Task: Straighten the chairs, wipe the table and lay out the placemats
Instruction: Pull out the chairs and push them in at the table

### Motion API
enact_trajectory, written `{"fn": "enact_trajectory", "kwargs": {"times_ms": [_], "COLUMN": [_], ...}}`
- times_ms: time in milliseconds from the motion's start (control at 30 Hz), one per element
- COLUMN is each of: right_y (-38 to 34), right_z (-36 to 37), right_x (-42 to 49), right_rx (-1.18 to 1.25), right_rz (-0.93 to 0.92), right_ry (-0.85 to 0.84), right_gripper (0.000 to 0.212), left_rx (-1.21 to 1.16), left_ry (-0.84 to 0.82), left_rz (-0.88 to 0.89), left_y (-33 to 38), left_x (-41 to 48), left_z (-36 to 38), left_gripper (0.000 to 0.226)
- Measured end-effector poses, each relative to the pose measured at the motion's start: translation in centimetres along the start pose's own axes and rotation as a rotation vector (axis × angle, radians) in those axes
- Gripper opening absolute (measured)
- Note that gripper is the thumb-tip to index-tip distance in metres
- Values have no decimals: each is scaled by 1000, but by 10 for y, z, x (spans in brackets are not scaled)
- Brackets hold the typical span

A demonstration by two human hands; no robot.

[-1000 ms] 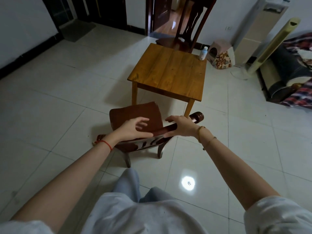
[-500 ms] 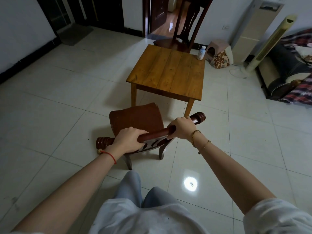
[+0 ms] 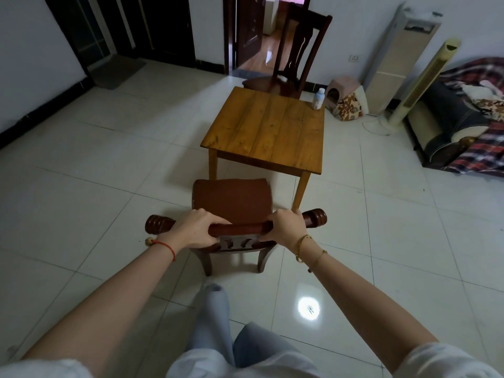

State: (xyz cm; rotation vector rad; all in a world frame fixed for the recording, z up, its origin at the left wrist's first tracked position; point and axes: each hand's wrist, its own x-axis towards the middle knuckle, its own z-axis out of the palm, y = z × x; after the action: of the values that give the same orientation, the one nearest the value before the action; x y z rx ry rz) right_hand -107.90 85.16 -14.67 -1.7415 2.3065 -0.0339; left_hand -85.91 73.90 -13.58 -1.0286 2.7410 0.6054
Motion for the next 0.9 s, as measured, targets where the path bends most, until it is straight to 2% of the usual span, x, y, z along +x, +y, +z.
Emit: {"fn": "enact_trajectory", "kwargs": {"times_ms": [233, 400, 633, 900], "right_y": [-19, -11, -30, -36], "right_z": [4, -9, -9, -11], "right_x": [19, 33, 32, 32], "right_rx": [96, 83, 51, 79], "right_rz": [145, 249, 314, 382], "right_ry": [84, 81, 71, 49], "right_gripper": [24, 29, 34, 32], "left_rx": [110, 135, 110, 276], "left_ry": [-28, -33, -37, 79], "left_rz": [122, 242, 382, 422], "left_y": [-30, -39, -62, -92], "left_x": [48, 81, 79, 72], "left_z": [-38, -43, -44, -58], "left_gripper": [54, 56, 49, 49]}}
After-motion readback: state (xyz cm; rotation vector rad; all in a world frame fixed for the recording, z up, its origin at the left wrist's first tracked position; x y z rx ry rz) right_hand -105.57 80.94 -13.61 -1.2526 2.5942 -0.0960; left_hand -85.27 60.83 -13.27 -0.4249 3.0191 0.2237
